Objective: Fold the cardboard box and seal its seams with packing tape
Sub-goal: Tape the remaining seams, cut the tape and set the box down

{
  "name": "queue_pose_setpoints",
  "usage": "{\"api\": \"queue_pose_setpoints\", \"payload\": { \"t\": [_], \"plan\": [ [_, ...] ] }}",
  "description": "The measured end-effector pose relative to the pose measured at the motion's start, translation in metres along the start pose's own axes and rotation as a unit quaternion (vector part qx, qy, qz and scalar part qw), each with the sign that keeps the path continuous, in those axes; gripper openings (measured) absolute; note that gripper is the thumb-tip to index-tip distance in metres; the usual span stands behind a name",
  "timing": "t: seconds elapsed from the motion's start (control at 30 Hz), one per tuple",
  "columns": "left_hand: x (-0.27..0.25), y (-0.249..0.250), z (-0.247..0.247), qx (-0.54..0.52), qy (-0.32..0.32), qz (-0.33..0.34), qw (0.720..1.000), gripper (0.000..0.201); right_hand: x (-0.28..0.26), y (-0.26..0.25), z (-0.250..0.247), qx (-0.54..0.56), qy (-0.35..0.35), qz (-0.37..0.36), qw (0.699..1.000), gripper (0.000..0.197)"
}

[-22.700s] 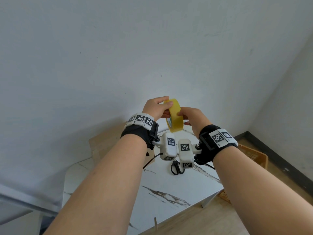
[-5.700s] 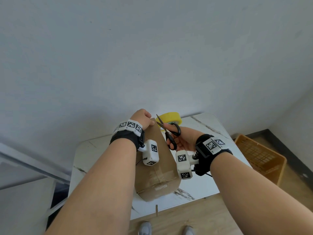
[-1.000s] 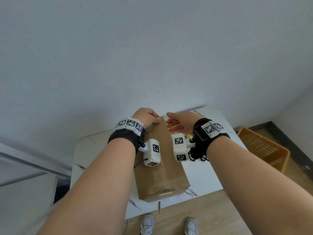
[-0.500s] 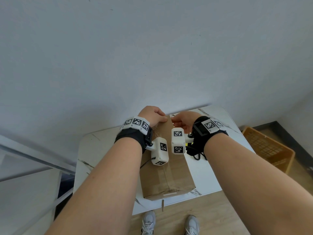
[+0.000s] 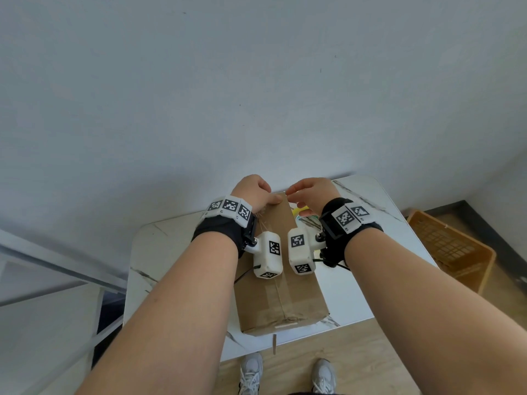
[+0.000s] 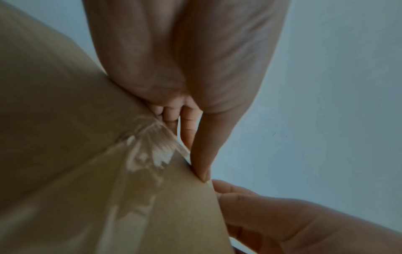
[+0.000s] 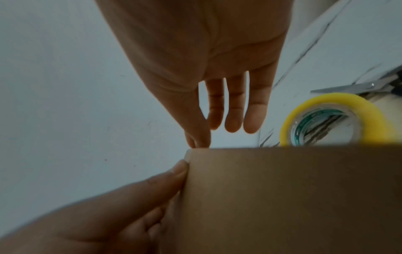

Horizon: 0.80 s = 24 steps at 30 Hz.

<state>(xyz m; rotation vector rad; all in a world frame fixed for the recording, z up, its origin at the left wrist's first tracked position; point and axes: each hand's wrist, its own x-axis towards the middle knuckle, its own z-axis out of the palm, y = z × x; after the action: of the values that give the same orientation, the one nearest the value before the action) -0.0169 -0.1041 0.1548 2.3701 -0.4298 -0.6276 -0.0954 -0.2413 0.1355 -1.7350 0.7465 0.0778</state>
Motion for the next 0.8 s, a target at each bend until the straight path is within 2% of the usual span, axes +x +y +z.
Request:
{"api": "queue_pose_setpoints", "payload": {
  "t": [0.1,0.23,0.57,0.8],
  "plan": [
    [-0.0002,-0.0001,0.0001,-0.013,-0.005,0.009,1.0,0.02,0.0013,0.0014,0.001,-0.006,0.007,-0.008,1.0,0.007],
    [-0.0012,0.0003,-0.0011,-0.018,-0.006,0.012,1.0,0.02,0.001,-0.001,0.0003,0.001,-0.019,0.007,1.0,0.008],
    [-0.0017,0.0012,-0.002,0.006,0.006,-0.009,1.0,0.048,0.0038,-0.0011,0.0033,-0.047,-0.117,0.0,0.992,0.024],
    [-0.0017,0.0002,-0.0036,0.021,-0.003,0.001,1.0,0.048,0.0046,-0.006,-0.0005,-0.013,-0.143,0.031,0.989,0.02]
  ]
}}
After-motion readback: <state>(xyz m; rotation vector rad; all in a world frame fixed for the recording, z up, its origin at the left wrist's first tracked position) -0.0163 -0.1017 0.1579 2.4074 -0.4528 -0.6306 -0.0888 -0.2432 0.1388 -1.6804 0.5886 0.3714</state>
